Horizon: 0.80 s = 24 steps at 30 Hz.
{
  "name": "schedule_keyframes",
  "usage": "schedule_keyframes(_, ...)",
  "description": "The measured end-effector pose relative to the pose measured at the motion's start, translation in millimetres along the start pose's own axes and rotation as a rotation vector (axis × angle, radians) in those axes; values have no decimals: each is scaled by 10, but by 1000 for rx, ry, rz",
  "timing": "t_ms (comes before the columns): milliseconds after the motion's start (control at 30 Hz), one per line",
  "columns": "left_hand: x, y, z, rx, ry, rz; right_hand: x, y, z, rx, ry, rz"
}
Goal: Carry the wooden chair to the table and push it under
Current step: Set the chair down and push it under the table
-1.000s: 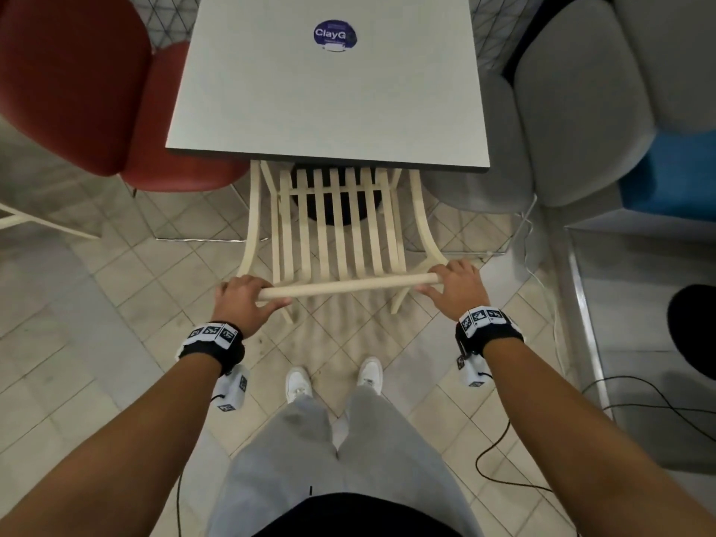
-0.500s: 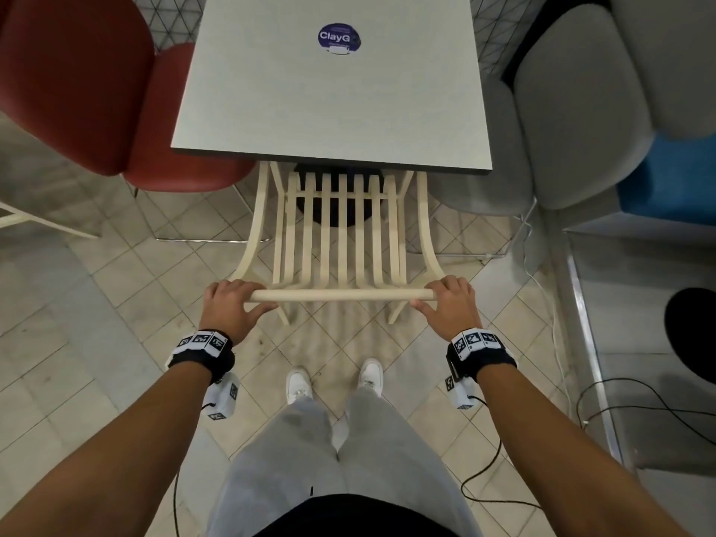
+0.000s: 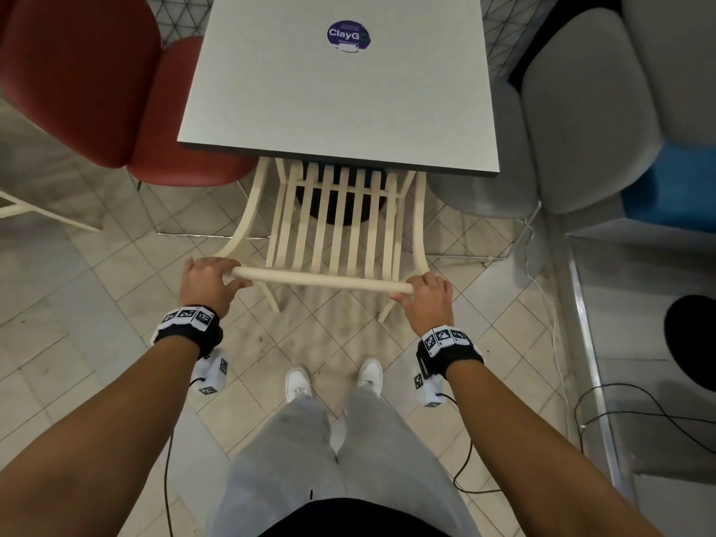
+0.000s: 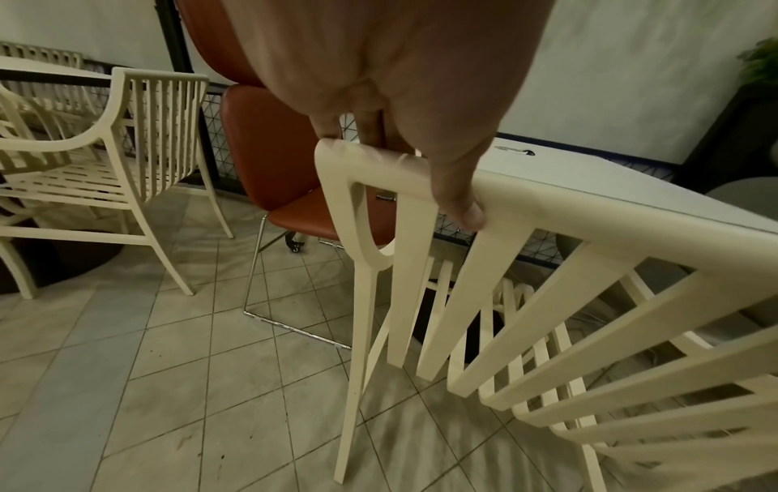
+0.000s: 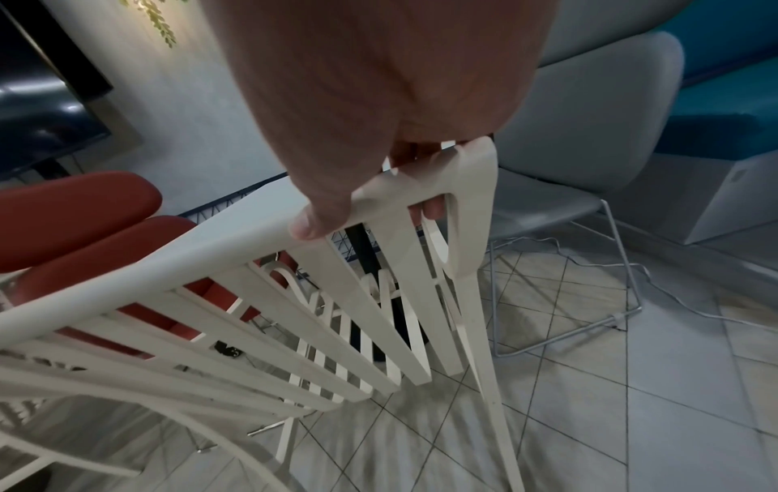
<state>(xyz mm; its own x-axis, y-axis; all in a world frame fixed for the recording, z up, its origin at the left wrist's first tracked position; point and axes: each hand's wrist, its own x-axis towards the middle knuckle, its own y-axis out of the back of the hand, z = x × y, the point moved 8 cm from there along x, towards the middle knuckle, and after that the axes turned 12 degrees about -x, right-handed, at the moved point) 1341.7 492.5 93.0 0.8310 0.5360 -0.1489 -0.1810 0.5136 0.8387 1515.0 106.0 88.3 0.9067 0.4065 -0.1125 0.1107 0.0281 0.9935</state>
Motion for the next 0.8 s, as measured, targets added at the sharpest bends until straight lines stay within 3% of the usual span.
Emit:
schedule_keyframes(367,-17,62,47,15,1,6,-5,-15,11,80,-43,19)
schedule_keyframes(800,-99,55,41,12,6,-24,-50,85,72,49,22,30)
